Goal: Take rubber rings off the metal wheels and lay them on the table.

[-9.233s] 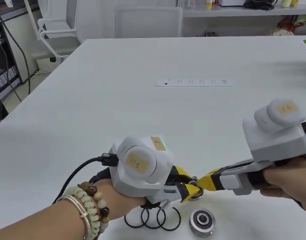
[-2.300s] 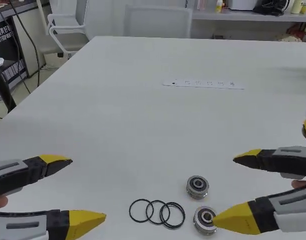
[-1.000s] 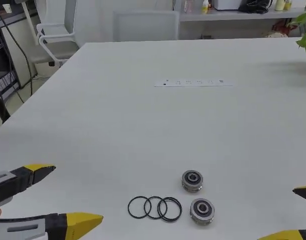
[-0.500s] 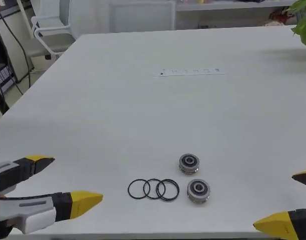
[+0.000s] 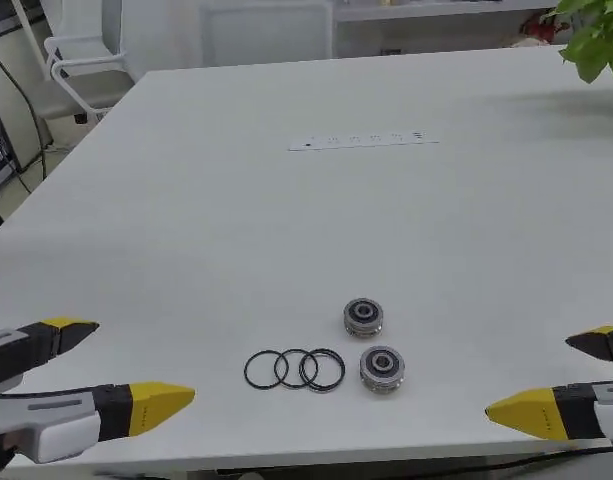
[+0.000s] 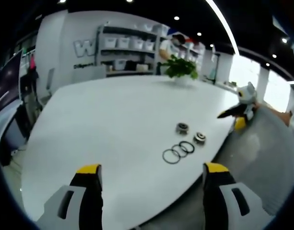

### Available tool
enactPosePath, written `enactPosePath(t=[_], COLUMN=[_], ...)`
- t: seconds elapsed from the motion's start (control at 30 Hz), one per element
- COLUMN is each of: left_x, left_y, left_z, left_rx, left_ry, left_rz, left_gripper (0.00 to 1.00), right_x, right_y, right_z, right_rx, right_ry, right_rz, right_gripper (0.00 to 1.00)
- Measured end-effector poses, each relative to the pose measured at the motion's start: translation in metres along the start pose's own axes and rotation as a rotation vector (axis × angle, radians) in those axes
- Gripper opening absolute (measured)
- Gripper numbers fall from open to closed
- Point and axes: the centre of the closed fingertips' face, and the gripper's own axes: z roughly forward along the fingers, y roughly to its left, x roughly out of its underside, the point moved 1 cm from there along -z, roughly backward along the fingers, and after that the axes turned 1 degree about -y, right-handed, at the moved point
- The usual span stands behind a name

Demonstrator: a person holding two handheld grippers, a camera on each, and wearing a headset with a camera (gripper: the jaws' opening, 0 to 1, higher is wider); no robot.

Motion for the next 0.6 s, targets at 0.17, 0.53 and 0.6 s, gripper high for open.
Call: enactPosePath(t=[0.17, 0.53, 0.6], left_x=[0.0008, 0.0037, 0.0037], left_y=[0.0017, 0.0028, 0.0026], left_z=[-0.001, -0.0019, -0.0021], left_rx=[-0.014, -0.029, -0.028], left_ry=[0.002, 0.02, 0.02], left_rz=[-0.009, -0.009, -0.011], left_gripper=[0.87, 0.89, 0.88], right_x=[0.0012, 0.0031, 0.003], right_y=[0.0017, 0.0054, 0.0054], right_z=[0.0001, 0.0011, 0.0008], right_rx=[-0.01, -0.029, -0.029], right_ry=[0.003, 0.016, 0.014], right_rz=[0.005, 0.001, 0.006], right_gripper=[0.94, 0.91, 0.9])
